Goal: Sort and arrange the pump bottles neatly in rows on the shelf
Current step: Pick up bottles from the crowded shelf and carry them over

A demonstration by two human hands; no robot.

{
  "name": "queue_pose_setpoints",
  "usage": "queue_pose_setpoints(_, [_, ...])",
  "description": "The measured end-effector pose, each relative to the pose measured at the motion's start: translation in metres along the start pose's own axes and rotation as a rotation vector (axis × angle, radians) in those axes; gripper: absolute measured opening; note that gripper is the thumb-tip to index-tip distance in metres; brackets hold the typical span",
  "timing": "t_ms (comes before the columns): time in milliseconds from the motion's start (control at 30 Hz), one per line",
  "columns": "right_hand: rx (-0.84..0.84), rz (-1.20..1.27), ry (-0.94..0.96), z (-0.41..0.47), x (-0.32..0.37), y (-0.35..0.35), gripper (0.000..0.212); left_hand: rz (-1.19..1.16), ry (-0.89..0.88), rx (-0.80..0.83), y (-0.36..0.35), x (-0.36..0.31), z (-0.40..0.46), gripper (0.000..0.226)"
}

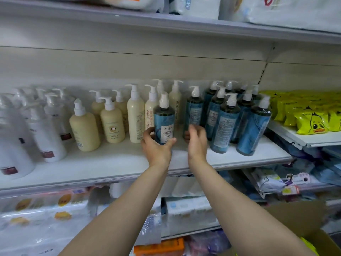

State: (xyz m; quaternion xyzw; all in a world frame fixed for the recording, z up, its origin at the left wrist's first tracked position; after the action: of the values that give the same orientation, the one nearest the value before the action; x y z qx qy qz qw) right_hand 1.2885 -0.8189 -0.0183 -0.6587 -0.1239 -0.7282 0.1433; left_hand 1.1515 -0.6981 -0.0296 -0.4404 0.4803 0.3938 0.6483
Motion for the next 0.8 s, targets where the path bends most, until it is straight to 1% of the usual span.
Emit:
queue_pose_setpoints(67, [-0.138, -0.044, 0.069, 0.009, 0.012, 0.018, 0.030, 0.026, -0.021, -0.007, 0.000, -0.005, -0.004, 0.084])
queue_pose_setpoints(133, [-0.196, -0.091, 0.116, 0.020, 0.017, 0.026, 0.038, 0.058, -0.038, -0.018, 0.000, -0.011, -0.007, 0.083])
queue_pose_setpoints(267, [-0.101, -0.147, 0.090, 0.044, 0.011, 0.018, 0.060, 0.128, -0.028, -0.035, 0.002, -0.014, -0.013, 0.087])
queue_pose_setpoints(300, [-0.070, -0.157, 0.085, 0.046, 0.010, 0.015, 0.064, 0.160, -0.059, -0.063, 0.005, -0.017, -0.017, 0.089])
queue_pose_setpoints(367, [-0.008, -0.151, 0.075, 0.049, 0.010, 0.012, 0.064, 0.184, -0.217, -0.109, 0.007, -0.036, -0.031, 0.089])
queue_pose_setpoints(400, [0.023, -0.137, 0.067, 0.050, 0.009, 0.010, 0.064, 0.173, -0.313, -0.103, 0.003, -0.047, -0.042, 0.085])
queue_pose_setpoints(467, [0.077, -0.093, 0.038, 0.051, 0.007, 0.006, 0.070, 0.136, -0.450, -0.021, -0.014, -0.066, -0.063, 0.069])
queue_pose_setpoints(533, [0.123, -0.049, -0.010, 0.059, -0.007, 0.001, 0.072, 0.096, -0.477, 0.108, -0.038, -0.072, -0.076, 0.052])
queue_pose_setpoints(600, [0.163, -0.023, -0.035, 0.066, -0.012, 0.000, 0.068, 0.080, -0.403, 0.232, -0.062, -0.068, -0.076, 0.046])
queue_pose_setpoints(667, [0.200, -0.039, -0.046, 0.056, 0.004, 0.005, 0.062, 0.104, -0.270, 0.306, -0.083, -0.056, -0.065, 0.048])
queue_pose_setpoints(733, [0.234, -0.055, -0.081, 0.055, 0.005, 0.009, 0.060, 0.110, -0.099, 0.331, -0.098, -0.042, -0.050, 0.053])
queue_pose_setpoints(800, [0.273, -0.017, -0.113, 0.055, -0.002, 0.006, 0.062, 0.069, 0.051, 0.321, -0.108, -0.026, -0.037, 0.054])
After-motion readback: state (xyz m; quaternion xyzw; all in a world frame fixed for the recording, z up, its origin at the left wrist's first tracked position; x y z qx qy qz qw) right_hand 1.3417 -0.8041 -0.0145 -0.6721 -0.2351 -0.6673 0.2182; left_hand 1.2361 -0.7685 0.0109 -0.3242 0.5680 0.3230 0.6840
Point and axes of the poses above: each hand's wrist, its own z-axis towards the middle knuckle, its own y-axis out of the back of the hand, x = y × z, the point moved 9 cm from there along z, towards the middle knuckle, and after that the axes turned 10 degrees about -z, right-handed, at the moved point
